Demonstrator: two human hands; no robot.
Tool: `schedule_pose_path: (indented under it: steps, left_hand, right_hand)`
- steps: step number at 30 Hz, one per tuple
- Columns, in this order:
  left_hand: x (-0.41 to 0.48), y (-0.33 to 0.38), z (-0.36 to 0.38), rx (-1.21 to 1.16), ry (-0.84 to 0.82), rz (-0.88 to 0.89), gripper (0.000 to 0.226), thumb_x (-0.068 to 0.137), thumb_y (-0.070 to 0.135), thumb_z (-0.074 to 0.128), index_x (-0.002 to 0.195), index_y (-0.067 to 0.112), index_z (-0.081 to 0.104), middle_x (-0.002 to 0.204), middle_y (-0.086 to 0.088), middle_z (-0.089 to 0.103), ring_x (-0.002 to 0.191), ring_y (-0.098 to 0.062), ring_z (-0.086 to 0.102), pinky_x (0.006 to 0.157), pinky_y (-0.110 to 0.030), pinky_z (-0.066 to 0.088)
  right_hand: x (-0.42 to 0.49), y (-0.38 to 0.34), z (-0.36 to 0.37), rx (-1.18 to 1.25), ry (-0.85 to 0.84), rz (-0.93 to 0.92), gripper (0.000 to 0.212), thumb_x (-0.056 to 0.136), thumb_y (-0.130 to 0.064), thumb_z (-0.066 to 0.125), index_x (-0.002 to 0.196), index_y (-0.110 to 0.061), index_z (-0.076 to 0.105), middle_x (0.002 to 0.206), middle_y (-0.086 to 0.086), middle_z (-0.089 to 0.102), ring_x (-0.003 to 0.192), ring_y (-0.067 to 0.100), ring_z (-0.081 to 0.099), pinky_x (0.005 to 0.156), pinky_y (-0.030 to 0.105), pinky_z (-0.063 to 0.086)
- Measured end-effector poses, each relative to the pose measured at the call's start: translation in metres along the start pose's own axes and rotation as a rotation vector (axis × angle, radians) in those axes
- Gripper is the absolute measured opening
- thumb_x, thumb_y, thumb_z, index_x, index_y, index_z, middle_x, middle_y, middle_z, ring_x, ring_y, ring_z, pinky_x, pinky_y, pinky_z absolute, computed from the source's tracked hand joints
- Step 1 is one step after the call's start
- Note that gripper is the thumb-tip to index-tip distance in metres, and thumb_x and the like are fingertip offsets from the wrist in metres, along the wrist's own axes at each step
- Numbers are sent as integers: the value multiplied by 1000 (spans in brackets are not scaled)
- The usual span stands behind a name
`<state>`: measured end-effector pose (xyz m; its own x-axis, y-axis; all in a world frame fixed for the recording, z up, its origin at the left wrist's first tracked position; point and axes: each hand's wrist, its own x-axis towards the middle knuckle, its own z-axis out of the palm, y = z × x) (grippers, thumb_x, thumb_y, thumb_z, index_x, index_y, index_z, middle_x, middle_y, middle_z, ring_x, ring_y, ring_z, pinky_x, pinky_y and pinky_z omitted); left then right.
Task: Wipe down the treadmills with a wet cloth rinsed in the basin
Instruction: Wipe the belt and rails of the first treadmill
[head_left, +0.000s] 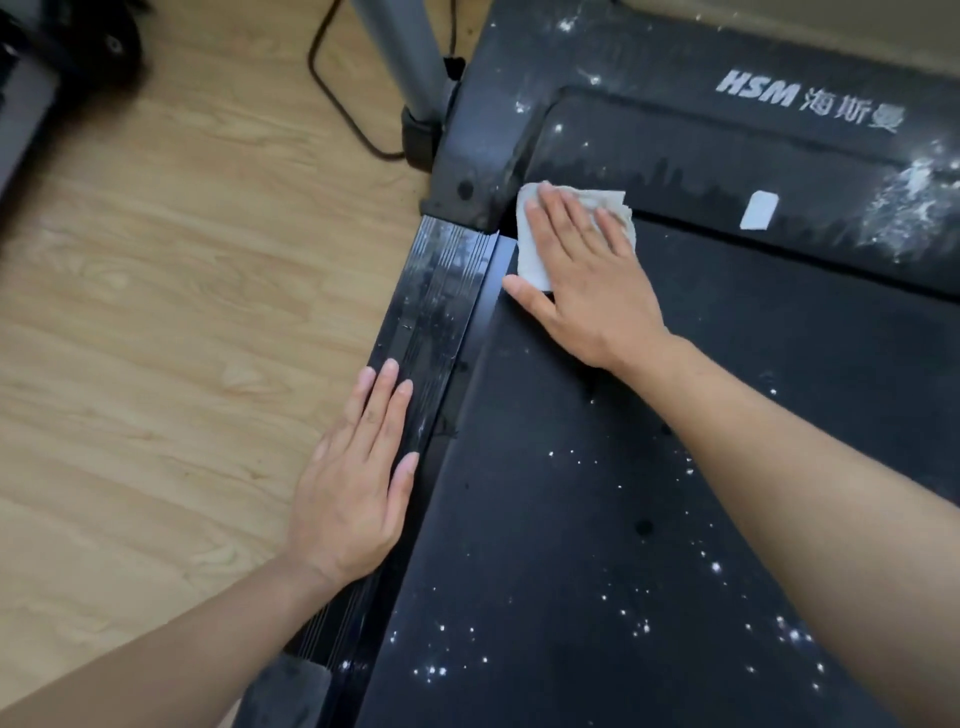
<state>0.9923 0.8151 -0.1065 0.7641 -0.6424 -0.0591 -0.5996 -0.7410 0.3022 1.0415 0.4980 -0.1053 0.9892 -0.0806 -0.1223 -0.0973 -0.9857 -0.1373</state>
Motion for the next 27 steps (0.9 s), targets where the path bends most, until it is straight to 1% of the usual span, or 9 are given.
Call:
schedule_pose_path:
  steps: [7, 9, 12, 15, 16, 18, 20, 24, 27]
  left_hand:
    - [1, 0, 1, 5, 1, 10, 65, 105, 28, 40, 163, 6, 20, 174, -4, 8, 161, -24, 7, 121, -40, 35]
    - [2, -1, 1, 18, -1, 15, 65, 105, 28, 40, 163, 5, 20, 174, -4, 8, 161, -24, 7, 124, -42, 32]
    - [1, 1, 0, 42, -9, -2, 64, 106, 29, 38, 163, 5, 21, 174, -4, 6, 161, -23, 7, 122, -43, 35]
    - [1, 2, 0, 62, -10, 0, 64, 106, 29, 38, 163, 5, 21, 174, -4, 6, 161, -23, 7, 121, -41, 35]
    - [1, 2, 0, 67, -12, 1, 64, 106, 29, 38, 163, 5, 21, 174, -4, 6, 161, -23, 6, 121, -41, 35]
    - [1, 3, 1, 69, -13, -3, 64, 106, 30, 37, 163, 6, 20, 175, -3, 6, 161, -22, 5, 120, -38, 35]
    - [0, 4, 2, 65, -7, -7, 64, 106, 30, 36, 164, 6, 20, 175, -2, 6, 161, -22, 6, 116, -37, 36]
    - [2, 3, 1, 54, -5, 1, 65, 106, 32, 33, 164, 6, 19, 175, -3, 7, 161, -22, 7, 113, -41, 43]
    - [1, 4, 0, 41, 0, -14, 65, 106, 33, 34, 164, 8, 20, 175, -2, 6, 161, -21, 7, 114, -42, 43]
  right_hand:
    - [-35, -24, -1, 44, -87, -48, 95, 101, -76, 16, 169, -11, 0, 177, 7, -4, 163, 20, -11, 132, 46, -4]
    - [-97, -54, 13, 28, -146, -224, 103, 98, -81, 20, 168, -8, 2, 177, 10, 1, 163, 25, -9, 132, 51, 1]
    - [-199, -92, 31, -42, -293, -621, 104, 99, -82, 24, 168, -7, 2, 177, 10, -2, 163, 25, -11, 131, 51, 9]
    - [-179, -60, 32, -48, -257, -808, 96, 102, -77, 27, 169, -12, 2, 177, 4, -1, 163, 19, -9, 131, 46, 4]
    - [-152, -44, 26, -49, -230, -755, 96, 102, -78, 27, 169, -14, 5, 177, 3, 2, 164, 19, -6, 132, 46, 5]
    - [-84, -6, 8, -55, -136, -507, 98, 100, -81, 25, 169, -14, 9, 177, 4, 7, 164, 21, 1, 131, 50, 11]
    - [-32, 32, -15, -101, -123, -289, 101, 99, -83, 19, 169, -13, 5, 177, 6, 4, 164, 22, 1, 131, 50, 11]
    - [-13, 34, -18, -87, -106, -211, 109, 95, -88, 19, 168, -9, -1, 177, 9, -3, 164, 21, -7, 132, 49, 5]
    - [-93, -28, 6, -27, -117, -242, 118, 91, -91, 26, 168, -5, 4, 176, 13, -1, 163, 26, -9, 130, 53, 8]
